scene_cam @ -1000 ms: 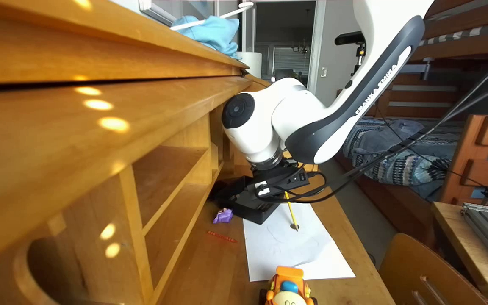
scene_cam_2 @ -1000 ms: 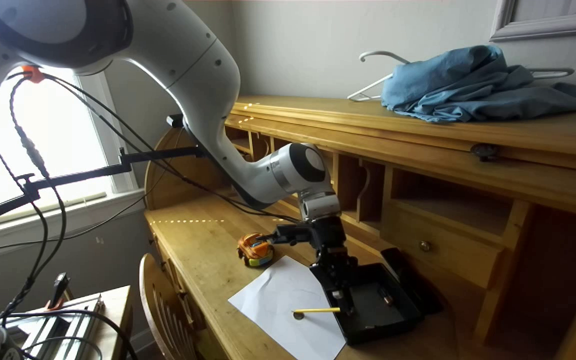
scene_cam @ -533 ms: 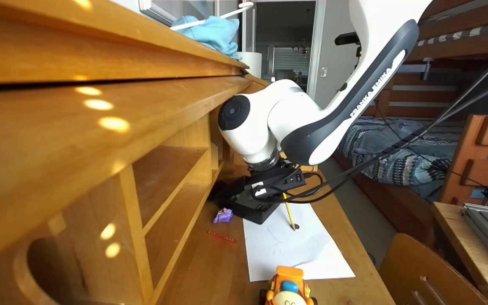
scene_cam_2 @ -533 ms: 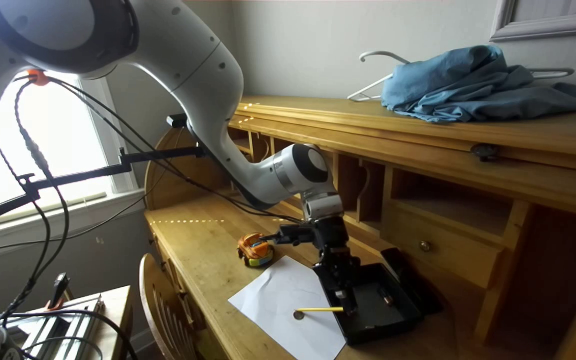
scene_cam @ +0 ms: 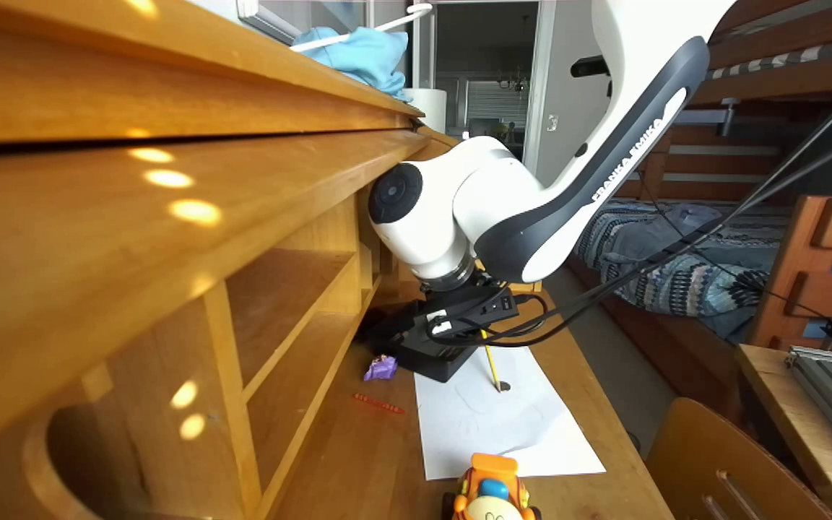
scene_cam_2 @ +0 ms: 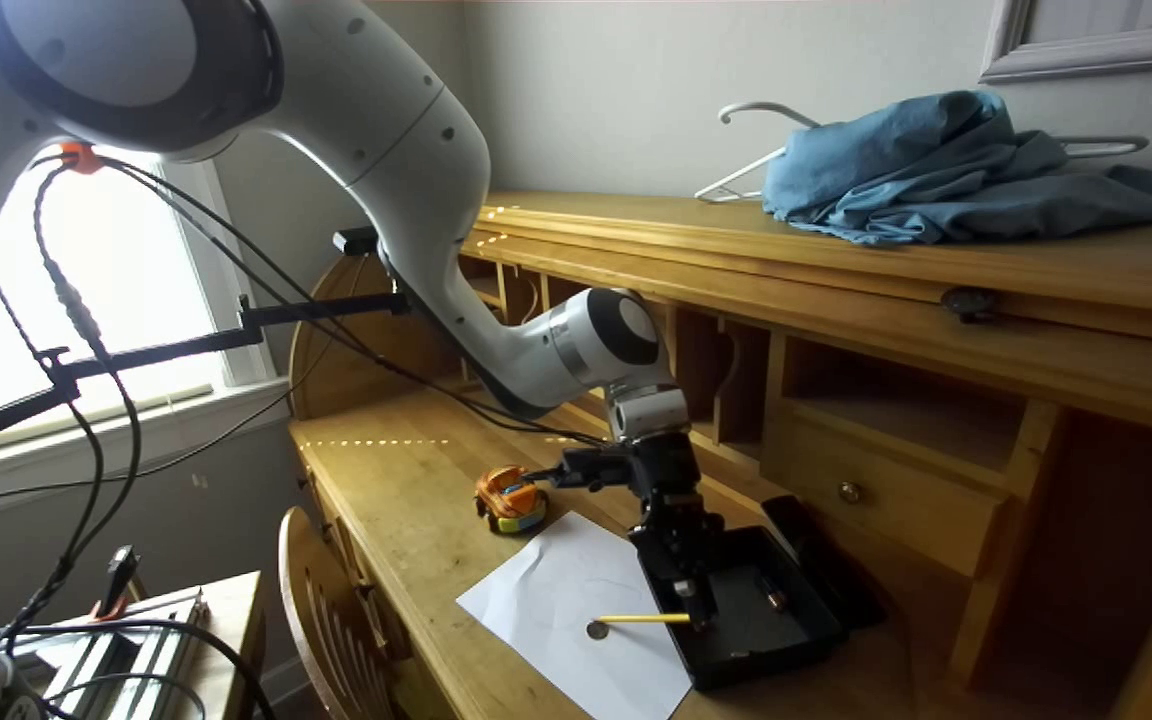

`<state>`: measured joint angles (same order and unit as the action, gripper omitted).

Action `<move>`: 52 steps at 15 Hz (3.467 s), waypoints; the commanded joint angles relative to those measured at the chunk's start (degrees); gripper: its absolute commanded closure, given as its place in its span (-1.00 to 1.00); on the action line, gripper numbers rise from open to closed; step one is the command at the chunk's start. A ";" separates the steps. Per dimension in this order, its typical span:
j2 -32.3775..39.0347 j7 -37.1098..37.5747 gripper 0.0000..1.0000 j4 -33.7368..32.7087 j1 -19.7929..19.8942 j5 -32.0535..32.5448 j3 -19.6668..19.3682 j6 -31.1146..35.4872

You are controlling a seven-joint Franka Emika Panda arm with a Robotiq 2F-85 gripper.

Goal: Use the pencil to draw around the coin

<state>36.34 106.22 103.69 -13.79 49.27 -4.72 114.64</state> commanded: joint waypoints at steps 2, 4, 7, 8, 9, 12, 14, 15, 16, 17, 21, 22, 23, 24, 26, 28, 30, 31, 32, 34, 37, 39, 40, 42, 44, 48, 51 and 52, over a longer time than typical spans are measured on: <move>1.55 1.72 0.96 -2.50 0.02 1.39 0.25 -1.72; 1.68 1.78 0.96 -2.73 0.06 1.36 0.21 -1.89; 1.85 1.83 0.96 -3.05 0.15 1.29 0.12 -2.04; 1.91 1.84 0.96 -3.15 0.16 1.29 0.08 -2.08; 1.92 1.87 0.96 -3.18 0.19 1.28 0.04 -2.10; 1.94 2.14 0.96 -3.24 0.29 1.23 -0.11 -2.17; 1.94 2.43 0.96 -3.27 0.36 1.23 -0.23 -2.28; 1.95 2.53 0.96 -3.30 0.41 1.21 -0.28 -2.35; 1.94 2.68 0.96 -3.33 0.44 1.21 -0.34 -2.47; 1.95 2.86 0.96 -3.36 0.47 1.21 -0.39 -2.56; 1.94 3.36 0.96 -3.45 0.63 1.23 -0.56 -2.97; 1.94 3.46 0.96 -3.47 0.66 1.24 -0.60 -3.08; 1.94 3.55 0.96 -3.52 0.69 1.26 -0.64 -3.30; 1.93 3.69 0.96 -3.57 0.72 1.27 -0.67 -3.47; 2.01 3.88 0.96 -3.78 0.81 1.26 -0.71 -3.79; 2.15 4.00 0.96 -4.01 0.88 1.25 -0.74 -4.00; 2.14 4.07 0.96 -4.00 0.98 1.27 -0.75 -4.05; 2.14 4.08 0.96 -3.99 1.03 1.28 -0.76 -4.07; 2.18 4.07 0.96 -4.02 1.07 1.27 -0.75 -4.11; 2.25 4.06 0.96 -4.06 1.10 1.33 -0.74 -4.22; 2.27 3.92 0.96 -4.01 1.10 1.45 -0.76 -4.32; 2.27 3.76 0.96 -3.92 1.08 1.54 -0.75 -4.38; 2.21 3.73 0.96 -3.81 1.04 1.62 -0.75 -4.40; 1.99 3.59 0.96 -3.55 1.06 1.66 -0.73 -4.37; 1.81 3.53 0.96 -3.33 1.09 1.70 -0.73 -4.33; 1.48 3.31 0.96 -2.91 1.11 1.77 -0.69 -4.29; 0.97 3.37 0.96 -2.25 1.02 2.03 -0.72 -4.33; 0.94 3.35 0.96 -2.19 0.97 2.09 -0.72 -4.54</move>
<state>37.53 108.86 101.30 -12.98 49.27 -5.87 111.34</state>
